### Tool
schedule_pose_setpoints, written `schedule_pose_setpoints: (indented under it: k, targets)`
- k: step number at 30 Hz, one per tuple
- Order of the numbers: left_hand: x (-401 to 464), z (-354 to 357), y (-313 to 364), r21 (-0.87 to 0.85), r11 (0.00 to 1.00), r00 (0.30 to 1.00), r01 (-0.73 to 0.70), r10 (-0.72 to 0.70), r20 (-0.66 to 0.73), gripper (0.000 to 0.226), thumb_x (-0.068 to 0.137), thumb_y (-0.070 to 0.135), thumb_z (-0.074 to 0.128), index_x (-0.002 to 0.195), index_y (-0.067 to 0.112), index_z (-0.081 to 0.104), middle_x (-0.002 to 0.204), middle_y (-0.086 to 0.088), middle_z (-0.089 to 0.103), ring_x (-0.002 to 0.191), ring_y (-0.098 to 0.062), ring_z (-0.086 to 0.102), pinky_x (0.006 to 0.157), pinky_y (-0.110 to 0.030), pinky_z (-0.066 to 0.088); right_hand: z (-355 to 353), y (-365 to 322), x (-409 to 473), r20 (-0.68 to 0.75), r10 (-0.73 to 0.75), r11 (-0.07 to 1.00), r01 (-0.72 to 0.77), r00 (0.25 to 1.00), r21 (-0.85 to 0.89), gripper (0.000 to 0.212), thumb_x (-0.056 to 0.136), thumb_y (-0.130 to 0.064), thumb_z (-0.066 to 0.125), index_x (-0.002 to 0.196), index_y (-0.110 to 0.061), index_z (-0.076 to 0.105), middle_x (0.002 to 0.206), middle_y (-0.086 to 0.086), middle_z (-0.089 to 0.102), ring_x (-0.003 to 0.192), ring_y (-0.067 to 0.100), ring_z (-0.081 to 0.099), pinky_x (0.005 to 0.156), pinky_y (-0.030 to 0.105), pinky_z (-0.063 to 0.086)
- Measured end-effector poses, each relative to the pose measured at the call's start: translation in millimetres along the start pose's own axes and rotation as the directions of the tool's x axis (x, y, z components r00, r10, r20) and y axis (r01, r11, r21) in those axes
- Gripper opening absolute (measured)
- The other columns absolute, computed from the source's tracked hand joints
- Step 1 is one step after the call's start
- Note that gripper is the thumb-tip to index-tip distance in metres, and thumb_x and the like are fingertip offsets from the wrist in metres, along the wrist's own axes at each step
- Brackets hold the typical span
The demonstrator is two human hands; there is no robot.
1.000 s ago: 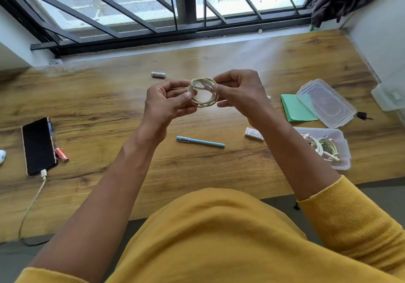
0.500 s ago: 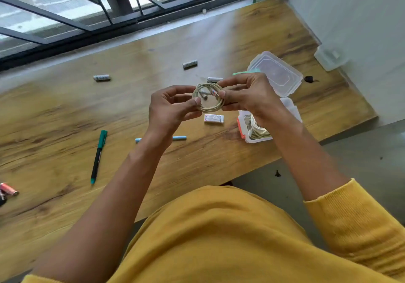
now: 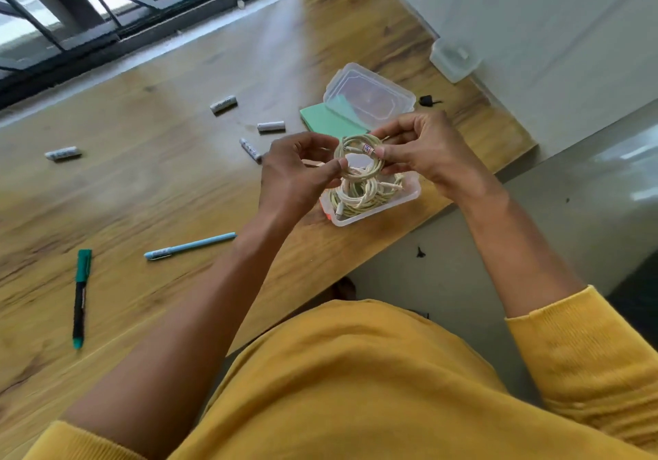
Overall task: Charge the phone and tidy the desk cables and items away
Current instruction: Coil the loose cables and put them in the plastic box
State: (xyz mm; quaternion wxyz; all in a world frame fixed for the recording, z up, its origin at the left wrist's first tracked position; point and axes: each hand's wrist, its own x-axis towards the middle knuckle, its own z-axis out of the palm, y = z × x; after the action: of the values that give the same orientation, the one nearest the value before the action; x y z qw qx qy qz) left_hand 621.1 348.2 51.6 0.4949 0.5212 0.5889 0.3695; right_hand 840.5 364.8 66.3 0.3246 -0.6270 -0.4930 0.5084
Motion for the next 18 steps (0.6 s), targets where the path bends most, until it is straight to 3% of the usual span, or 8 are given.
schedule_pose_setpoints:
  k: [9, 12, 15, 18]
  targets:
    - [14.0, 43.0, 15.1, 0.159, 0.987, 0.998, -0.023, 0.013, 0.063, 0.025, 0.085, 0.014, 0.090, 0.109, 0.012, 0.081, 0.087, -0.002, 0.080, 0.072, -0.015, 0.079, 0.069, -0.039, 0.068, -36.5, 20.5, 0.5, -0.124, -0.001, 0.981, -0.023, 0.992, -0.194, 0.019, 0.083, 0.001, 0.085, 0.100, -0.005, 0.077, 0.085, 0.016, 0.077, 0.075, 0.028, 0.078, 0.070, 0.045, 0.067]
    - [14.3, 47.0, 10.5, 0.294, 0.955, 0.999, -0.031, 0.021, 0.038, 0.026, 0.083, 0.015, 0.091, 0.108, 0.016, 0.083, 0.082, 0.004, 0.079, 0.071, -0.006, 0.077, 0.071, -0.033, 0.067, -33.4, 28.2, -0.6, -0.144, -0.045, 0.924, -0.014, 0.988, -0.382, 0.020, 0.080, -0.009, 0.090, 0.096, -0.014, 0.078, 0.082, -0.001, 0.078, 0.074, 0.012, 0.076, 0.072, 0.034, 0.065]
    - [12.2, 48.7, 7.1, 0.404, 0.914, 0.999, -0.039, 0.038, 0.009, 0.025, 0.082, 0.022, 0.090, 0.106, 0.021, 0.083, 0.082, 0.011, 0.076, 0.076, 0.000, 0.073, 0.079, -0.029, 0.065, -25.5, 31.2, -3.0, -0.146, -0.130, 0.877, 0.045, 0.981, -0.479, 0.018, 0.082, -0.015, 0.089, 0.098, -0.017, 0.081, 0.086, -0.007, 0.077, 0.078, 0.004, 0.072, 0.075, 0.023, 0.060]
    - [12.3, 49.4, 4.7, 0.505, 0.860, 0.996, -0.073, 0.089, -0.007, 0.023, 0.083, 0.031, 0.088, 0.105, 0.025, 0.083, 0.092, 0.010, 0.076, 0.087, -0.009, 0.071, 0.083, -0.033, 0.059, -19.4, 35.7, -0.8, -0.158, -0.191, 0.856, 0.085, 0.969, -0.511, 0.016, 0.084, -0.019, 0.087, 0.099, -0.018, 0.081, 0.090, -0.005, 0.075, 0.076, 0.001, 0.066, 0.070, 0.015, 0.052]
